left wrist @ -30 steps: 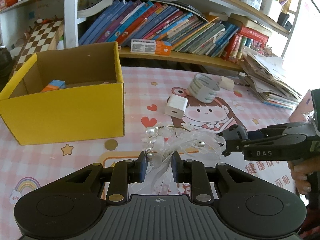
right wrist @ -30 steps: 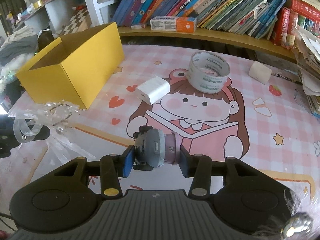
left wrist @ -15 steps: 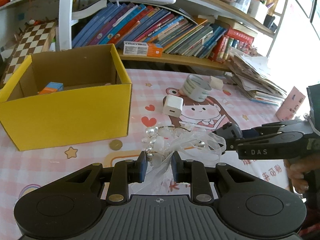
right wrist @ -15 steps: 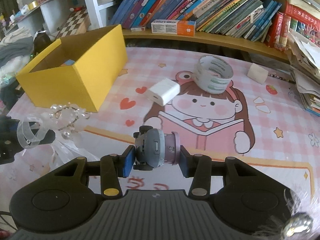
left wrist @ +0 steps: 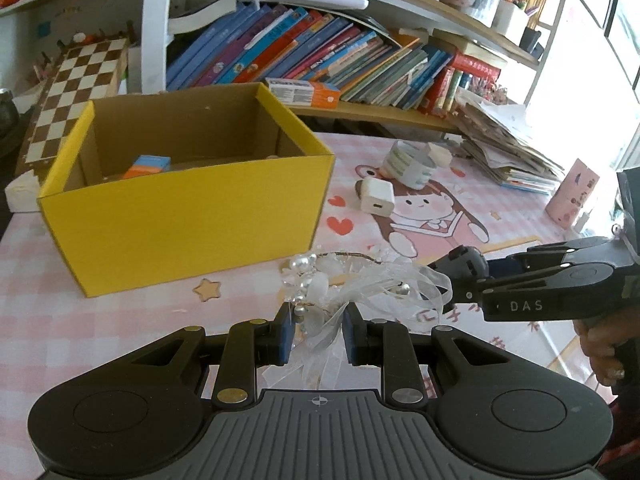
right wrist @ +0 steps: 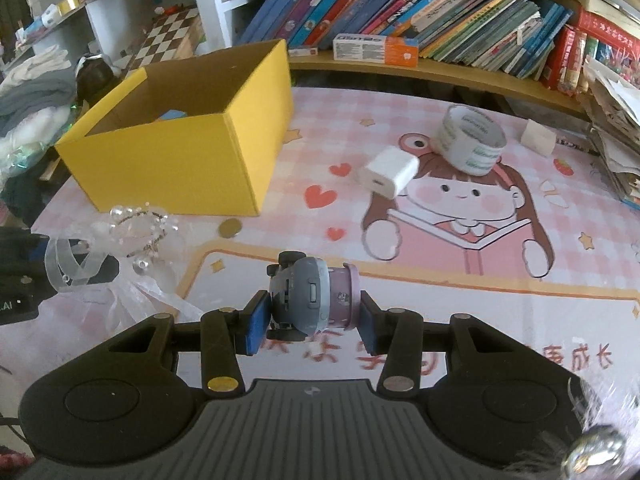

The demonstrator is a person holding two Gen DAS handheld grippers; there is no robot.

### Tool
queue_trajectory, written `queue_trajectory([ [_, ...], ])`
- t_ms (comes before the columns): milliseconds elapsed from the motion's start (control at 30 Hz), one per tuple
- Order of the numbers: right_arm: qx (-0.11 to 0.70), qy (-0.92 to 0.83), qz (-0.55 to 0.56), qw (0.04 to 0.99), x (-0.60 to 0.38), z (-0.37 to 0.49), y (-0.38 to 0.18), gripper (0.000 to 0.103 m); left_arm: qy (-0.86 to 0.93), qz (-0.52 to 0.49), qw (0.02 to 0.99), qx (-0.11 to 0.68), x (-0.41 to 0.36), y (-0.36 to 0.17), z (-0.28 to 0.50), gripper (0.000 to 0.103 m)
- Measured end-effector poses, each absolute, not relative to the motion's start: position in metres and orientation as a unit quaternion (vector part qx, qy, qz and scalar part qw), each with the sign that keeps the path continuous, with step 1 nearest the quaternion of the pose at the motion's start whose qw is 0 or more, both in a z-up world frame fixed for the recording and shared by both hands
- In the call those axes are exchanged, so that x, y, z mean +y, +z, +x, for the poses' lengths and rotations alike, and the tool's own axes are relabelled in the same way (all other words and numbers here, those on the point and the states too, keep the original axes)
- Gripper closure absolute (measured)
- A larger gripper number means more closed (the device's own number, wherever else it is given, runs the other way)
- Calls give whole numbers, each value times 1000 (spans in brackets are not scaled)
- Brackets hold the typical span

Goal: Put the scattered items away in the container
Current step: 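Carry the pearl bow with left gripper while right gripper carries the toy car over the yellow box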

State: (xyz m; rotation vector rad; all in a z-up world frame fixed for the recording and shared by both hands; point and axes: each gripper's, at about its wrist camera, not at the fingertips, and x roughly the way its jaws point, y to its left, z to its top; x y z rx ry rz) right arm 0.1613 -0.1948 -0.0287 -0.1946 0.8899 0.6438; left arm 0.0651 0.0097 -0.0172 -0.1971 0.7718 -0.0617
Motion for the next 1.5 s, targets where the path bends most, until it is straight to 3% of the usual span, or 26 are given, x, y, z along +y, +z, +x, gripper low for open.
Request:
queue_trajectory([
  [800, 406, 346, -129, 836, -101, 117, -25, 60, -22, -108, 933, 342, 90, -8, 27, 80],
  [1500, 325, 373, -134, 859, -71, 139, 36, 60, -4, -116, 972, 206, 142, 62, 51, 80],
])
